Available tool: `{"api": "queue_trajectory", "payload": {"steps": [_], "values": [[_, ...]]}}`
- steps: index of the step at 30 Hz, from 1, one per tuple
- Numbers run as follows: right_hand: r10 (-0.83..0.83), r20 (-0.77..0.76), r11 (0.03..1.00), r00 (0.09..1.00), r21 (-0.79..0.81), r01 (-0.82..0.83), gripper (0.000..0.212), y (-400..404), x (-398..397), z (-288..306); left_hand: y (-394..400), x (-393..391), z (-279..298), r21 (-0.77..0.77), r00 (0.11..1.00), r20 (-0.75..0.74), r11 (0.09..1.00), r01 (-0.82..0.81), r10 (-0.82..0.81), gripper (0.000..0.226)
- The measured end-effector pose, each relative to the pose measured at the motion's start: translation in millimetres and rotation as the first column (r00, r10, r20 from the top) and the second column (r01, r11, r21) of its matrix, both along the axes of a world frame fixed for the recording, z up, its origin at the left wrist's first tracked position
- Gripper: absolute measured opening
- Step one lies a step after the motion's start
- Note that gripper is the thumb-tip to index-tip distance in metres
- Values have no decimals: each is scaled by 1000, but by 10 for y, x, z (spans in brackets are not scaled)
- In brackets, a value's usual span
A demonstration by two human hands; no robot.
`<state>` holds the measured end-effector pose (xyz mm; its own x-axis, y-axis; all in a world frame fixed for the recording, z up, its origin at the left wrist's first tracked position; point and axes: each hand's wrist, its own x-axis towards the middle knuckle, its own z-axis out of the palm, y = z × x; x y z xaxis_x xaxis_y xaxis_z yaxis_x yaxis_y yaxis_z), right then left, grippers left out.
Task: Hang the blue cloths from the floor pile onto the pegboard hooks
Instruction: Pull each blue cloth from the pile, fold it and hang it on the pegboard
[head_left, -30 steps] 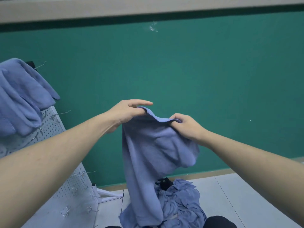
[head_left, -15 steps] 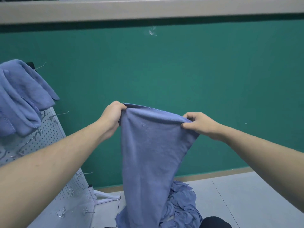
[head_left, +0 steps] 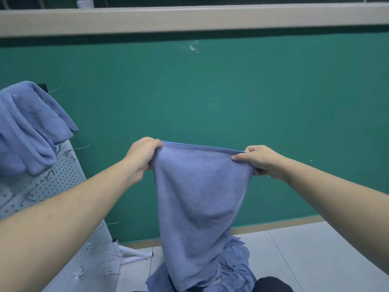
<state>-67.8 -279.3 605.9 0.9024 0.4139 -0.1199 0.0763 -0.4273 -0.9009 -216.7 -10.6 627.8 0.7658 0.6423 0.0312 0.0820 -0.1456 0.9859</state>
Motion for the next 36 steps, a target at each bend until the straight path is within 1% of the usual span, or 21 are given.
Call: {"api": "queue_trajectory", "payload": {"steps": [2,6,10,14,17,19,22,26,28,31,33,36], "values": [[-7,-26,999,1000,33,8,39,54,-65,59,-85,-9,2,-36,999,15,999,29,-29,18],[77,-95,988,992,142,-63,23,210,-273,187,-304,-6,13,-62,996,56,996,65,-62,9],[132,-42,978,990,166,-123,22,365,-519,331,-522,16,43,-76,993,77,993,92,-86,6],[163,-45,960,986,237,-148,22,455,-727,451,-729,3,109,-101,989,100,987,122,-112,7],[149,39,968,988,198,-154,18,483,-849,513,-853,-49,142,-138,977,133,973,187,-169,6],[131,51,969,990,206,-139,18,486,-887,544,-893,-81,155,-145,971,152,968,207,-185,6],[108,-12,954,994,282,-101,19,470,-907,592,-909,-117,167,-110,965,169,969,222,-202,9],[116,-16,960,993,259,-108,16,429,-929,620,-922,-172,172,34,958,179,974,223,-226,8],[112,-44,953,993,287,-95,17,414,-925,632,-918,-202,192,23,950,201,971,238,-237,12],[94,-126,937,988,346,-45,19,406,-921,659,-924,-224,205,7,943,229,969,247,-242,14],[87,-179,923,980,384,-12,22,408,-932,677,-935,-230,194,25,939,253,972,234,-232,14],[100,-213,900,972,436,3,21,432,-954,682,-955,-250,184,74,928,273,967,242,-253,10]]}}
